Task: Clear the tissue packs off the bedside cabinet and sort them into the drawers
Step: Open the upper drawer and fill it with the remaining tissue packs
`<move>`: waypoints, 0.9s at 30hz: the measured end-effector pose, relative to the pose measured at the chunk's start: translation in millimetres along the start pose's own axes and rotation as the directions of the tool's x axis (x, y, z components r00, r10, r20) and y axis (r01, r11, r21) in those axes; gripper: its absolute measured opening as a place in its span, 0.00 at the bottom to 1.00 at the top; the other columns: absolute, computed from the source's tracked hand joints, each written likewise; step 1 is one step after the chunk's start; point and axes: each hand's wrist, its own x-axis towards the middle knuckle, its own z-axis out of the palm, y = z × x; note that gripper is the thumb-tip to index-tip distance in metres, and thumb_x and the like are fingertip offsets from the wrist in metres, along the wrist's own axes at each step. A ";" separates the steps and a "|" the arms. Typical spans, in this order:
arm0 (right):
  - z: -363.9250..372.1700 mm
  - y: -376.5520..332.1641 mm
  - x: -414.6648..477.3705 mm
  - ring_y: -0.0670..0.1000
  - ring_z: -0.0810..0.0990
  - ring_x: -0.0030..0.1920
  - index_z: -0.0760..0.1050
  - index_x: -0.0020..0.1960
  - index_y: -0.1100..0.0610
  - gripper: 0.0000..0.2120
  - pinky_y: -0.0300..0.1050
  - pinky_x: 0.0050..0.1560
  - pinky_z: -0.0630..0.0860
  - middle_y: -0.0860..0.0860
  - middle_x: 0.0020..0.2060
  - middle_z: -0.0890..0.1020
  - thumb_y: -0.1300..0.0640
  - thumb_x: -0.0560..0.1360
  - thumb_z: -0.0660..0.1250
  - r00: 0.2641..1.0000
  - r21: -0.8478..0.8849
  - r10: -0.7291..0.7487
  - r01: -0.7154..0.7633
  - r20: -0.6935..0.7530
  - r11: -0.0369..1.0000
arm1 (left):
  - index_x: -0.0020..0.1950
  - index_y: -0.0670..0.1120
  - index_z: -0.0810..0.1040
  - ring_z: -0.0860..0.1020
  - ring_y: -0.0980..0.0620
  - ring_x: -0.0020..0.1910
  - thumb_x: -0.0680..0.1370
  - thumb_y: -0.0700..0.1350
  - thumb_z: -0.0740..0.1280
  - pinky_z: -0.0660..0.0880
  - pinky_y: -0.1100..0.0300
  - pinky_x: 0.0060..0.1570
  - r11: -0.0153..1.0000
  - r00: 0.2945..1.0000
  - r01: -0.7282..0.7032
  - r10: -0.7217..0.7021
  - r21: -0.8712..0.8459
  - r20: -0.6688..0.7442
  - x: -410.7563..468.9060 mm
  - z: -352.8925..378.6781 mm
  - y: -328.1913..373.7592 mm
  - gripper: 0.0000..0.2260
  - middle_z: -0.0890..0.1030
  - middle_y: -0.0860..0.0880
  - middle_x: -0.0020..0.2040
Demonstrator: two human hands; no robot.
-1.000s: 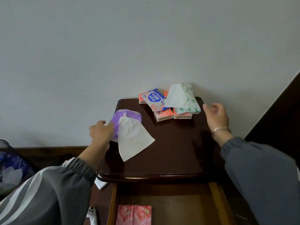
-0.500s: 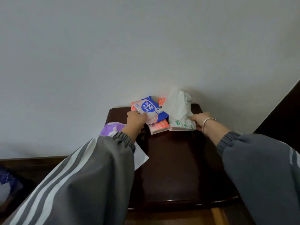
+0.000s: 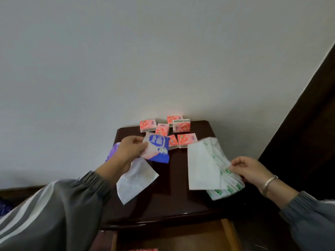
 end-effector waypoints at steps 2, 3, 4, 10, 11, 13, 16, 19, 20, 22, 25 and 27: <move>3.5 7.0 -13.2 0.49 0.77 0.33 0.75 0.38 0.59 0.06 0.37 0.31 0.72 0.54 0.33 0.80 0.67 0.71 0.69 1.000 -0.132 -0.001 -0.001 -0.012 0.991 | 0.49 0.41 0.78 0.80 0.50 0.42 0.78 0.35 0.65 0.77 0.59 0.41 0.998 0.996 0.061 -0.063 0.026 0.069 -35.2 0.1 -10.0 0.03 0.81 0.43 0.45; 6.7 10.7 -17.4 0.49 0.78 0.33 0.76 0.38 0.58 0.06 0.38 0.31 0.73 0.54 0.33 0.80 0.65 0.71 0.70 1.000 -0.192 0.003 -0.006 -0.021 0.981 | 0.47 0.43 0.77 0.79 0.51 0.41 0.78 0.36 0.65 0.77 0.60 0.40 0.994 0.992 0.092 -0.096 0.051 0.083 -49.5 3.6 -18.3 0.04 0.81 0.44 0.44; 9.8 13.7 -20.4 0.49 0.78 0.34 0.76 0.39 0.58 0.04 0.39 0.33 0.73 0.54 0.34 0.81 0.63 0.71 0.70 1.000 -0.240 0.010 -0.016 -0.026 0.971 | 0.45 0.45 0.76 0.79 0.51 0.41 0.77 0.36 0.66 0.76 0.59 0.40 0.989 0.988 0.121 -0.128 0.086 0.084 -60.2 8.5 -28.5 0.05 0.80 0.45 0.44; 10.2 -1.5 -13.2 0.52 0.78 0.53 0.73 0.58 0.54 0.20 0.44 0.51 0.73 0.51 0.52 0.79 0.44 0.71 0.69 0.990 -0.660 -0.135 0.078 -0.035 0.747 | 0.66 0.47 0.73 0.76 0.50 0.59 0.76 0.50 0.68 0.72 0.58 0.57 0.668 0.993 -0.115 0.107 0.735 0.059 -61.5 23.0 -55.4 0.19 0.75 0.48 0.63; 10.8 -11.5 -5.0 0.54 0.76 0.58 0.71 0.62 0.54 0.24 0.45 0.57 0.72 0.52 0.58 0.78 0.44 0.71 0.69 0.971 -0.687 -0.237 0.161 -0.017 0.709 | 0.68 0.48 0.72 0.74 0.50 0.62 0.76 0.52 0.68 0.71 0.58 0.58 0.625 0.972 -0.184 0.228 0.759 0.048 -51.8 21.8 -47.4 0.22 0.73 0.49 0.65; 20.7 -34.3 18.0 0.55 0.67 0.68 0.67 0.69 0.53 0.30 0.48 0.67 0.65 0.53 0.67 0.71 0.43 0.71 0.68 0.905 -0.690 -0.418 0.349 0.074 0.634 | 0.70 0.49 0.69 0.71 0.49 0.66 0.75 0.53 0.68 0.70 0.56 0.61 0.586 0.916 -0.306 0.397 0.750 0.063 -22.3 21.0 -29.9 0.25 0.70 0.48 0.68; 51.5 -66.4 66.5 0.56 0.54 0.75 0.58 0.74 0.47 0.35 0.56 0.73 0.58 0.51 0.74 0.60 0.37 0.71 0.64 0.874 -0.780 -0.450 0.409 0.184 0.475 | 0.73 0.49 0.65 0.66 0.44 0.69 0.76 0.55 0.67 0.68 0.48 0.64 0.522 0.898 -0.329 0.430 0.787 0.090 34.6 21.0 -10.0 0.28 0.66 0.47 0.72; 82.7 -83.9 118.4 0.58 0.50 0.75 0.52 0.75 0.44 0.38 0.61 0.72 0.56 0.50 0.76 0.55 0.34 0.70 0.62 0.902 -0.826 -0.391 0.356 0.183 0.437 | 0.75 0.50 0.62 0.62 0.41 0.72 0.76 0.58 0.65 0.65 0.43 0.66 0.518 0.937 -0.244 0.343 0.820 0.063 89.3 22.0 -7.3 0.29 0.62 0.45 0.75; 90.8 -87.2 134.8 0.58 0.50 0.75 0.51 0.75 0.44 0.39 0.62 0.72 0.55 0.50 0.76 0.55 0.34 0.70 0.62 0.908 -0.829 -0.381 0.344 0.174 0.442 | 0.75 0.50 0.60 0.60 0.41 0.73 0.76 0.58 0.64 0.64 0.42 0.66 0.516 0.947 -0.224 0.314 0.826 0.061 105.6 22.5 -8.5 0.30 0.60 0.45 0.75; 103.6 -90.6 164.1 0.59 0.48 0.76 0.50 0.75 0.43 0.39 0.63 0.73 0.52 0.50 0.77 0.52 0.34 0.71 0.61 0.917 -0.831 -0.359 0.333 0.175 0.445 | 0.77 0.51 0.57 0.57 0.40 0.75 0.76 0.58 0.64 0.62 0.40 0.68 0.485 0.961 -0.203 0.264 0.850 0.079 134.5 22.6 -11.4 0.32 0.56 0.45 0.77; 112.7 -89.2 195.4 0.58 0.50 0.76 0.48 0.76 0.43 0.39 0.63 0.72 0.53 0.50 0.77 0.50 0.34 0.71 0.61 0.924 -0.823 -0.309 0.349 0.223 0.448 | 0.77 0.51 0.54 0.56 0.39 0.75 0.75 0.60 0.65 0.63 0.38 0.68 0.446 0.971 -0.190 0.215 0.875 0.101 167.0 19.0 -17.7 0.35 0.54 0.45 0.78; 114.9 -84.9 207.5 0.57 0.58 0.75 0.50 0.75 0.44 0.38 0.60 0.71 0.59 0.50 0.77 0.51 0.36 0.72 0.62 0.924 -0.811 -0.283 0.365 0.256 0.458 | 0.76 0.50 0.56 0.59 0.38 0.73 0.75 0.60 0.65 0.64 0.39 0.66 0.433 0.972 -0.190 0.209 0.881 0.106 180.2 17.1 -23.4 0.35 0.54 0.45 0.77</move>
